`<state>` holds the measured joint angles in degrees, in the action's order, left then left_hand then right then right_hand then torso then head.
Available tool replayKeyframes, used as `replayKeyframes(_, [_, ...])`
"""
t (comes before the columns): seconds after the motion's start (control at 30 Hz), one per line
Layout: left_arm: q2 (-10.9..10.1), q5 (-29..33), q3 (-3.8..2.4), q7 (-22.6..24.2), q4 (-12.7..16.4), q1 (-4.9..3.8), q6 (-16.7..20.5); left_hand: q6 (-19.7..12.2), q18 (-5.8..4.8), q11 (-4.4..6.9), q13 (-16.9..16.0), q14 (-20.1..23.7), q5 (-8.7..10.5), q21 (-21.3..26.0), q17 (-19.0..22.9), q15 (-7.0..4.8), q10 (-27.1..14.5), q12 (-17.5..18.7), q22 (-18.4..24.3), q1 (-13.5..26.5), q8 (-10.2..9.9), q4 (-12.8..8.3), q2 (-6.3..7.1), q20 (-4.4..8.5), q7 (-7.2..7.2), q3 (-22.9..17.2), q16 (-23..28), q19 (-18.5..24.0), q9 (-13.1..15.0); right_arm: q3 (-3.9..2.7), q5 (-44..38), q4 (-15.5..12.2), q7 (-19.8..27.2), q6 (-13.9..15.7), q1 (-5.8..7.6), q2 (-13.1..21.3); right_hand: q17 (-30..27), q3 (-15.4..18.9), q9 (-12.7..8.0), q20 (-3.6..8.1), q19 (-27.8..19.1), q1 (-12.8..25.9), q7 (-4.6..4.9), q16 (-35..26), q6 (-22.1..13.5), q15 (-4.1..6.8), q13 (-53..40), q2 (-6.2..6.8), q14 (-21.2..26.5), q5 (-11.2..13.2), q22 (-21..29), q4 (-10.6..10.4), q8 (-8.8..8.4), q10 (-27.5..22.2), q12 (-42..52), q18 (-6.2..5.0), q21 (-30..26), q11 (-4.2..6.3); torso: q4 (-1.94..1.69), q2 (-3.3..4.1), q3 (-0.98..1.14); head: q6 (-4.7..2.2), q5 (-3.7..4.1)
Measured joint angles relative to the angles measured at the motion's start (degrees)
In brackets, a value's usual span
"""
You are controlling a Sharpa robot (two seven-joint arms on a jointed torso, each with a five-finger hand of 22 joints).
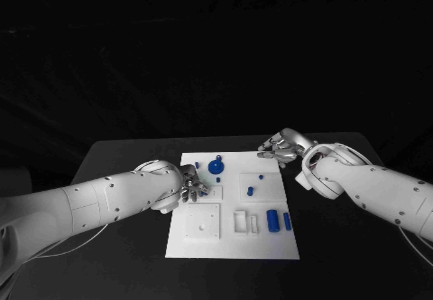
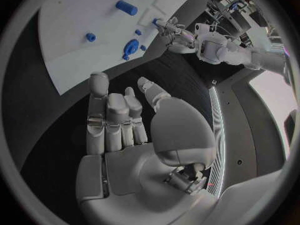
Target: Assemble the parts on the task board
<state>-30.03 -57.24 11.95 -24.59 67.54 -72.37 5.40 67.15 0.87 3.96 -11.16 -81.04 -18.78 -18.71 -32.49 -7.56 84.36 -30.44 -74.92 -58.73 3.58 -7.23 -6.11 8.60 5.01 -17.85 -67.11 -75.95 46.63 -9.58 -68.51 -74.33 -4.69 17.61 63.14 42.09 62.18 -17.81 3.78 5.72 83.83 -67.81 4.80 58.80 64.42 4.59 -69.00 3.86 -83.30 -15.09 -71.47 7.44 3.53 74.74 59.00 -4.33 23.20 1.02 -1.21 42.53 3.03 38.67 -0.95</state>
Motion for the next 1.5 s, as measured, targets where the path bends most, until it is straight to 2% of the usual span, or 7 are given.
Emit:
replayKeyframes(0.37, [0.2,0.2,0.01,-0.3,-0.2,-0.13,-0.9,0.0,0.0,0.0,0.0,0.0,-0.24,0.2,-0.4,0.02,0.0,0.0,0.0,0.0,0.0,-0.2,0.0,0.0,0.0,0.2,0.0,0.0,-0.5,0.0,0.0,0.0,0.0,0.0,0.0,0.0,0.0,0.0,0.0,0.0,0.0,0.0,0.0,0.0,0.0,0.0,0.0,0.0,0.0,0.0,0.0,0.0,0.0,0.0,0.0,0.0,0.0,0.0,0.01,-0.04,-0.03,0.01,-0.16])
replayKeyframes(0.43, [0.3,0.1,0.01,-0.4,-0.2,-0.13,-1.0,0.0,0.0,0.0,0.0,0.0,-1.62,0.2,-0.5,0.02,0.0,0.0,0.0,0.0,0.1,-0.2,0.0,0.0,0.0,0.2,0.0,0.0,-0.6,0.0,0.0,0.0,0.0,0.0,0.0,0.0,0.0,0.0,0.0,0.0,0.0,0.0,0.0,0.0,0.0,0.0,0.0,0.0,0.0,0.0,0.0,0.0,0.0,0.0,0.0,0.0,0.0,0.0,0.01,-0.04,-0.03,0.01,-0.16])
replayKeyframes(0.53, [0.3,-0.2,0.01,-0.4,-0.3,-0.13,-1.0,0.0,0.0,0.0,0.0,0.1,-2.5,0.2,-0.7,0.1,0.0,0.0,0.0,0.0,0.2,-0.2,0.0,0.0,0.0,0.2,0.0,0.0,-0.6,0.0,0.0,0.0,0.0,0.0,-0.01,0.0,0.0,0.0,0.0,0.0,0.0,0.0,0.0,0.0,0.0,0.0,0.0,0.0,0.0,0.0,0.0,0.0,0.0,0.0,0.0,0.0,0.0,0.0,0.01,-0.04,-0.04,0.01,-0.16])
replayKeyframes(0.9, [0.4,-0.9,-0.01,-0.4,-0.3,-0.13,-1.0,0.2,0.0,-0.1,0.0,0.1,-2.56,0.2,-0.9,0.12,0.1,0.0,0.0,0.3,0.4,-0.2,-0.34,-0.21,-0.13,0.2,0.0,-0.2,-0.6,0.0,0.0,0.0,0.0,0.0,-0.07,0.0,0.0,-0.2,0.0,0.0,0.0,0.0,0.0,0.0,0.0,0.0,0.0,0.0,0.0,-0.2,0.0,0.2,0.0,0.0,0.0,0.0,0.0,0.0,0.01,0.02,-0.07,-0.04,-0.09])
replayKeyframes(1.07, [0.4,-0.9,-0.01,-0.4,-0.5,-0.14,-1.0,0.2,0.0,-0.12,0.0,0.1,-2.02,0.2,-0.9,0.13,0.1,0.0,0.0,0.7,0.4,-0.2,-0.72,-0.21,-0.14,0.2,0.0,-0.2,-0.6,0.0,0.0,0.0,0.0,0.0,-0.08,0.0,0.0,-0.2,0.0,0.0,0.0,0.0,0.0,0.0,0.0,0.0,0.0,0.0,0.0,-0.2,0.0,0.2,0.0,0.0,0.0,0.0,0.0,0.0,0.04,0.02,-0.07,-0.03,-0.05])
replayKeyframes(1.3, [0.7,-1.0,-0.03,-0.4,-1.0,-0.2,-1.5,0.2,0.0,-0.2,0.0,0.0,0.67,0.2,-0.7,0.22,0.2,0.0,0.0,1.3,0.4,1.0,-1.27,-0.21,-0.19,0.5,0.0,-0.2,-0.6,0.0,0.1,0.0,0.0,-0.1,-0.09,0.0,0.0,0.1,0.0,0.0,0.0,0.0,0.0,0.0,0.0,0.0,0.0,0.0,0.0,-0.2,0.0,0.4,0.0,0.0,0.0,0.0,0.0,0.0,0.08,-0.01,-0.04,0.02,-0.05])
replayKeyframes(1.5, [1.0,-1.1,-0.05,-0.7,-1.2,-0.29,-2.4,0.8,0.01,-0.2,0.0,0.0,1.32,0.2,-0.7,0.22,0.2,0.0,0.0,1.4,0.4,1.8,-1.31,-0.21,-0.59,0.8,0.0,-0.2,-0.7,0.0,0.1,0.0,0.1,-0.2,-0.09,0.0,0.0,0.1,0.0,0.0,0.0,0.0,0.0,0.0,0.0,0.0,0.0,0.0,0.0,-0.2,0.0,0.4,0.0,0.0,0.0,0.0,0.0,0.0,0.06,-0.01,-0.02,0.02,0.05])
